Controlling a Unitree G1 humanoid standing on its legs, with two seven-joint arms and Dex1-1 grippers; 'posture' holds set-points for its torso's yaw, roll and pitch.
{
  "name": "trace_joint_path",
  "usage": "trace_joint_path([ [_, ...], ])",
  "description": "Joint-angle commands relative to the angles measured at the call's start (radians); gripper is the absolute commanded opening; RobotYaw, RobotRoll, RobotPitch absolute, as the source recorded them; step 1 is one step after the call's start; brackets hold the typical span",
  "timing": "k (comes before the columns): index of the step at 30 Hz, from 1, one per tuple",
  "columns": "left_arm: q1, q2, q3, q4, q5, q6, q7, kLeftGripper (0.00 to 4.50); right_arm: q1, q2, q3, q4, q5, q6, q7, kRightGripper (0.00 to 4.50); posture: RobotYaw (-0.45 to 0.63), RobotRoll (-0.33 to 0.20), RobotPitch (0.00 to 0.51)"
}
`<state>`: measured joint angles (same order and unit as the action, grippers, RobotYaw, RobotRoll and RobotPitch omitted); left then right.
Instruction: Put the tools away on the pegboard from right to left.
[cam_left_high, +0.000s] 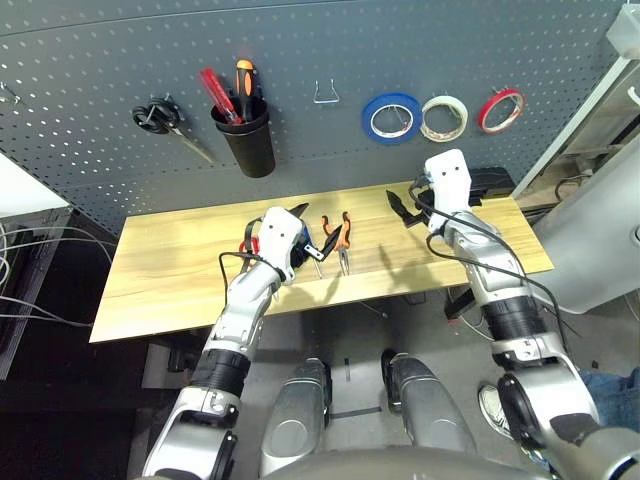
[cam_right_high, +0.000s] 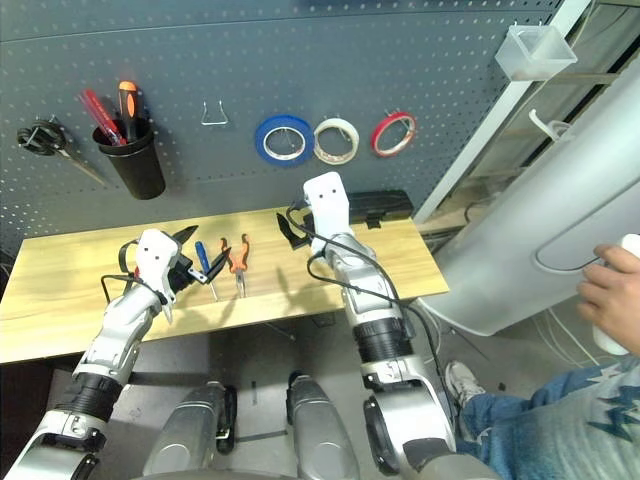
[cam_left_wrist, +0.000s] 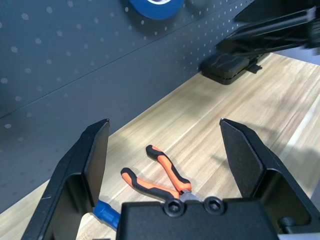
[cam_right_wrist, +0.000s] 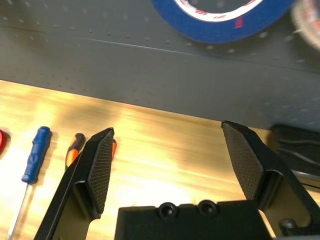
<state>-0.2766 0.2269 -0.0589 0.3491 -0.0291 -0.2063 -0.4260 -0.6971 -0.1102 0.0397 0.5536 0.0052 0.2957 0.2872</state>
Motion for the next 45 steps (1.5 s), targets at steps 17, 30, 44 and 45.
trace_joint_path([
  [17,0.004,0.015,-0.048,0.017,0.105,0.196,0.067,4.5,-0.272,0.164,-0.132,0.63,0.062,-0.043,-0.141,4.45,0.15,0.0,0.282],
  [30,0.114,0.02,-0.061,-0.156,0.105,0.285,0.068,4.5,-0.298,0.193,-0.151,0.712,0.05,-0.083,-0.226,4.45,0.22,0.0,0.367],
  [44,0.252,0.019,-0.063,-0.325,0.103,0.373,0.078,4.5,-0.32,0.208,-0.173,0.744,0.051,-0.093,-0.274,4.06,0.26,0.0,0.405],
  [45,0.256,0.018,-0.065,-0.332,0.103,0.376,0.079,4.5,-0.321,0.208,-0.176,0.745,0.051,-0.092,-0.278,3.84,0.27,0.0,0.404],
])
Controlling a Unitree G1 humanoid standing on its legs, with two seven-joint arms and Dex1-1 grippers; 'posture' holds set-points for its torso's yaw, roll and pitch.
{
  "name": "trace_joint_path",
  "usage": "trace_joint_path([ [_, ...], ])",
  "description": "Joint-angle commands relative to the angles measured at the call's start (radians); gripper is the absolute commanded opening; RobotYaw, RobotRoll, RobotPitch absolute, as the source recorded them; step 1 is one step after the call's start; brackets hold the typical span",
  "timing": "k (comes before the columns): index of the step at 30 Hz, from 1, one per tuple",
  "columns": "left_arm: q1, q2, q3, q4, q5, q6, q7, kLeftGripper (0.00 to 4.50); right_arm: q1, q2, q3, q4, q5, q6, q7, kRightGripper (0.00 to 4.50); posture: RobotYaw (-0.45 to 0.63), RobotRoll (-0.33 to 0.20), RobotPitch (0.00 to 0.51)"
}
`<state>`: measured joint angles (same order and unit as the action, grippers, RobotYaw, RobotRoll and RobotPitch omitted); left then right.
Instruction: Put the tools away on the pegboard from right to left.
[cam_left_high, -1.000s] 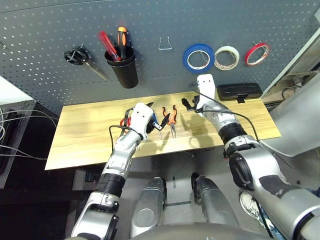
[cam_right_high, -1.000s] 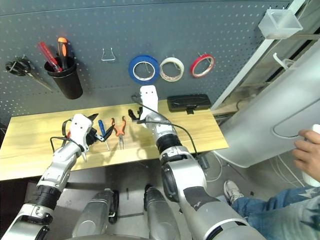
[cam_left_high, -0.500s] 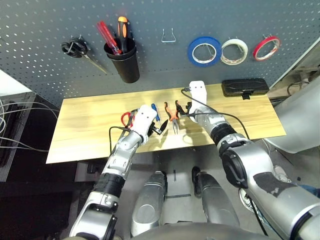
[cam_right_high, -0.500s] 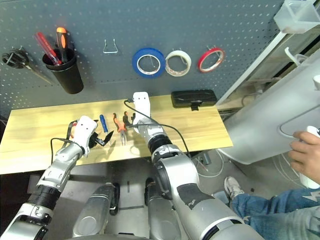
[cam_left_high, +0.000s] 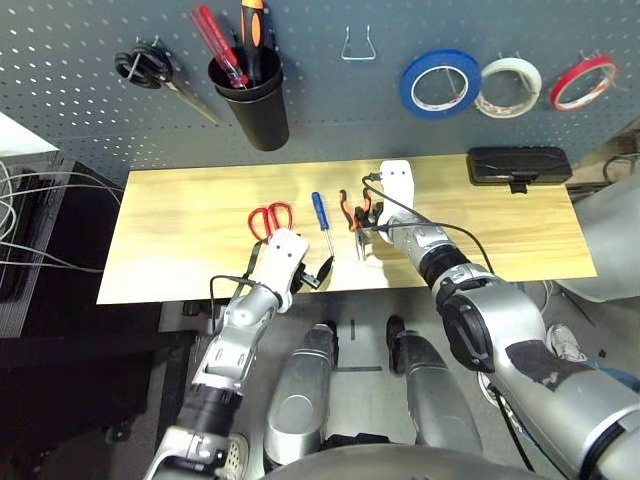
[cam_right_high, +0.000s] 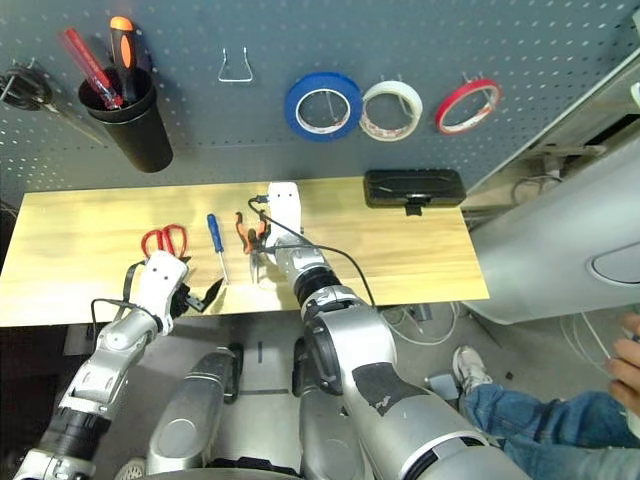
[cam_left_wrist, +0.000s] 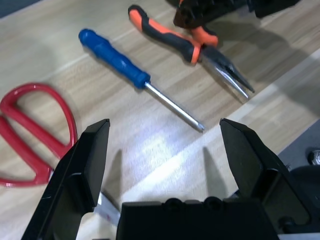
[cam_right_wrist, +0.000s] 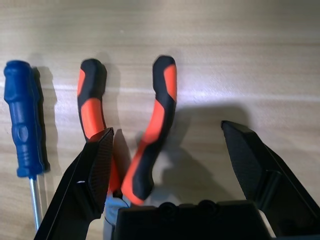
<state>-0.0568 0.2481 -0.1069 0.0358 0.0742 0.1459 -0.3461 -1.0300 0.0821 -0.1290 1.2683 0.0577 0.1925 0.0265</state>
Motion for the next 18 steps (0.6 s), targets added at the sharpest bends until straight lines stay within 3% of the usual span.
trace_joint_path([
  [1,0.039,-0.003,-0.016,-0.022,-0.001,0.026,-0.001,4.5,0.011,0.015,-0.01,0.031,-0.003,0.012,-0.024,3.47,0.27,0.0,0.403],
  [10,0.02,-0.001,-0.009,-0.008,-0.008,0.017,-0.002,4.5,-0.002,0.005,-0.024,0.027,-0.004,0.007,-0.051,0.4,0.25,0.0,0.384],
  [18,-0.016,-0.014,0.02,-0.002,-0.038,-0.034,0.01,4.5,-0.01,-0.022,-0.004,0.003,-0.022,-0.008,0.004,0.28,0.24,0.0,0.334],
])
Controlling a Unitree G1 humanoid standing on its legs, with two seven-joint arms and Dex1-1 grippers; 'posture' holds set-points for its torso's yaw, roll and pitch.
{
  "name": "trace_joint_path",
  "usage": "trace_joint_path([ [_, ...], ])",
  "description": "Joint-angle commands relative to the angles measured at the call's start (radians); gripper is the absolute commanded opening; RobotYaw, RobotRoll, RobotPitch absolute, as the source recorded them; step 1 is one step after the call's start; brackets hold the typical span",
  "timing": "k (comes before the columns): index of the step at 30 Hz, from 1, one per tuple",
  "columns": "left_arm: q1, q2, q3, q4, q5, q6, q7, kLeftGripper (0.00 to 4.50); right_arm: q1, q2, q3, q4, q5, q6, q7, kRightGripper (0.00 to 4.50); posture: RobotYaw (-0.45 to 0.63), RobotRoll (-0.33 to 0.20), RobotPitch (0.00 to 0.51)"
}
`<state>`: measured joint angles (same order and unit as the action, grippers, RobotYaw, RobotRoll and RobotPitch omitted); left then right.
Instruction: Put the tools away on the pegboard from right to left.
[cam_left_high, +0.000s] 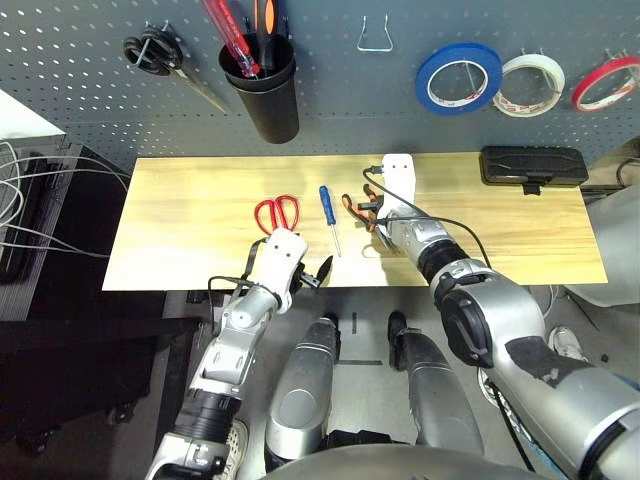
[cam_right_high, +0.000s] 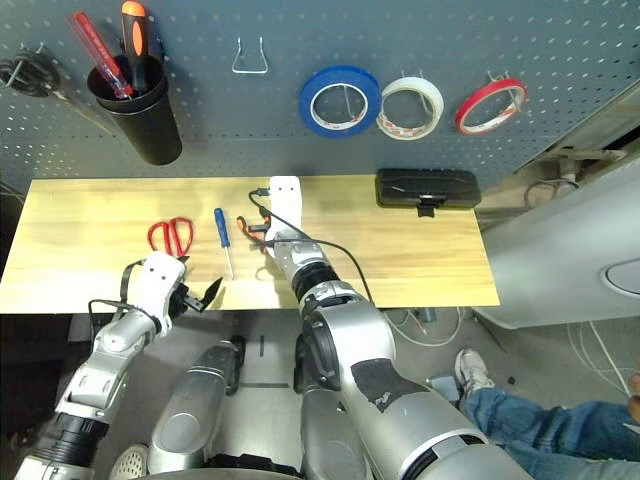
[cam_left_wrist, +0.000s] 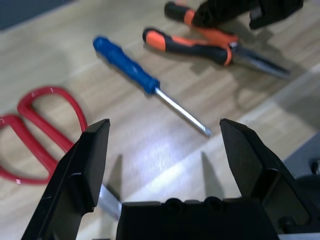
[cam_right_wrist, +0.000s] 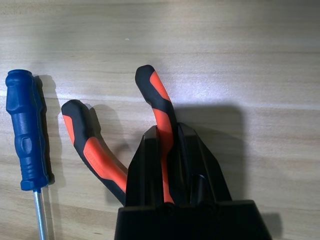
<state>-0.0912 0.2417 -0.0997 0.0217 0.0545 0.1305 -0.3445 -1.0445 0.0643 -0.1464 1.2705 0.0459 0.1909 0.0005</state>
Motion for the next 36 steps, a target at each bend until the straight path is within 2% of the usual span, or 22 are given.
trace_joint_path([
  [1,0.016,-0.008,0.02,0.006,-0.023,-0.022,0.011,4.5,0.005,-0.009,0.017,-0.007,-0.013,-0.006,0.042,0.28,0.24,0.0,0.329],
  [8,-0.005,-0.003,0.045,-0.01,-0.041,-0.047,0.016,4.5,0.016,-0.031,0.031,-0.049,-0.022,-0.011,0.093,0.28,0.22,0.0,0.283],
  [23,-0.019,-0.011,0.065,-0.068,-0.078,-0.096,0.026,4.5,0.022,-0.057,0.06,-0.139,-0.021,-0.037,0.171,0.28,0.21,0.0,0.231],
  [36,-0.049,-0.004,0.064,-0.064,-0.09,-0.103,0.02,4.5,0.002,-0.06,0.052,-0.16,-0.014,-0.073,0.167,0.28,0.2,0.0,0.222],
])
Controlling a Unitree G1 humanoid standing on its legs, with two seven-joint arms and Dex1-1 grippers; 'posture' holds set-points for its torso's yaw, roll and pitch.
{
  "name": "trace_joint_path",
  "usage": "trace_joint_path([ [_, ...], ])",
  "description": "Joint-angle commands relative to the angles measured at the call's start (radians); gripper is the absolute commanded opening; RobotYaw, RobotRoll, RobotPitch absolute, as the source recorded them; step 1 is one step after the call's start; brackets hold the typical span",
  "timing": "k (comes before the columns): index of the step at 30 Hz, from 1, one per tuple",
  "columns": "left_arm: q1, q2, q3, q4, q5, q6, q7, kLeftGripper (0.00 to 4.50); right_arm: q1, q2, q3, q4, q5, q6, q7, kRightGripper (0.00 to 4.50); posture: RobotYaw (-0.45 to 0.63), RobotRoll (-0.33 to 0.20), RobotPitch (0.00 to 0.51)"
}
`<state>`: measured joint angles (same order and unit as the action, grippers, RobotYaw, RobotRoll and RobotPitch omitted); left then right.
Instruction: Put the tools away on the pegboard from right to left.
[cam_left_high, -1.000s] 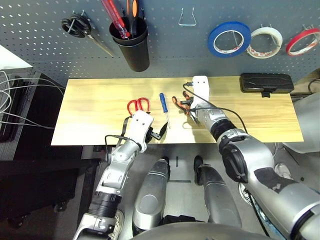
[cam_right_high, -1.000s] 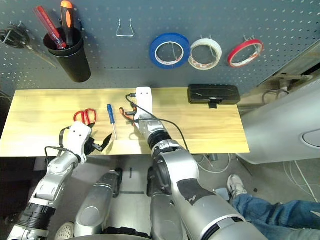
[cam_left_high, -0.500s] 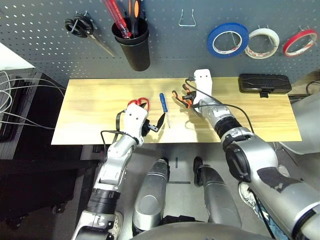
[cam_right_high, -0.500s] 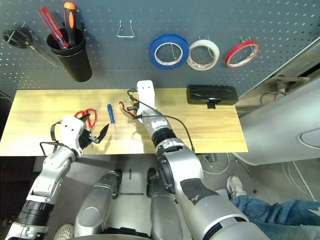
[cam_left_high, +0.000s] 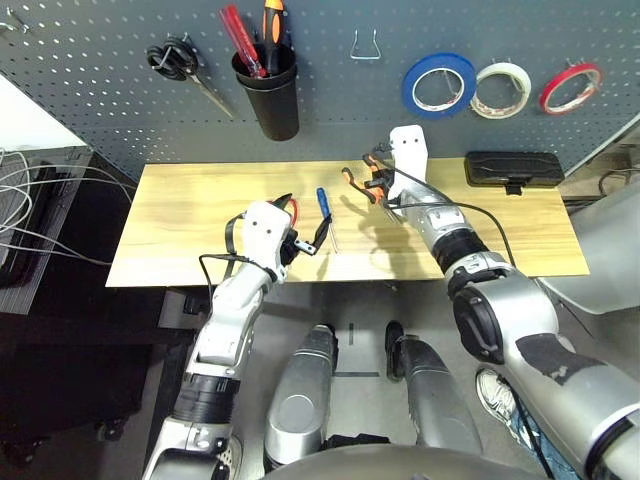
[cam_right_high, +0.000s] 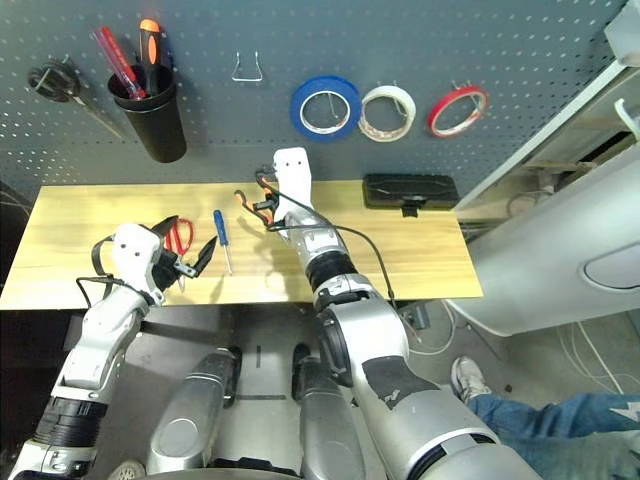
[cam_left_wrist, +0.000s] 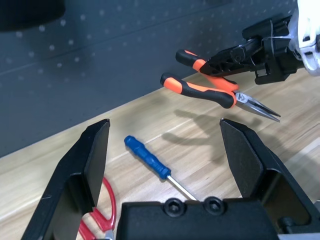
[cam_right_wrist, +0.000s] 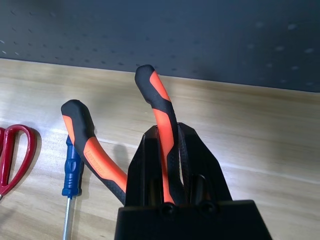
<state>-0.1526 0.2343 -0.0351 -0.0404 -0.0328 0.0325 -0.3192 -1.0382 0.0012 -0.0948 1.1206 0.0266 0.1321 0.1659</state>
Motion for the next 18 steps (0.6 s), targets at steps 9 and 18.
trace_joint_path([
  [9,0.006,0.003,-0.003,-0.01,-0.005,-0.004,-0.007,4.5,-0.019,-0.001,0.004,-0.028,0.007,-0.065,0.018,0.28,0.2,0.0,0.222],
  [18,-0.006,0.0,-0.005,-0.012,-0.007,-0.003,-0.008,4.5,-0.033,-0.001,-0.002,-0.035,0.014,-0.103,0.028,0.28,0.19,0.0,0.221],
])
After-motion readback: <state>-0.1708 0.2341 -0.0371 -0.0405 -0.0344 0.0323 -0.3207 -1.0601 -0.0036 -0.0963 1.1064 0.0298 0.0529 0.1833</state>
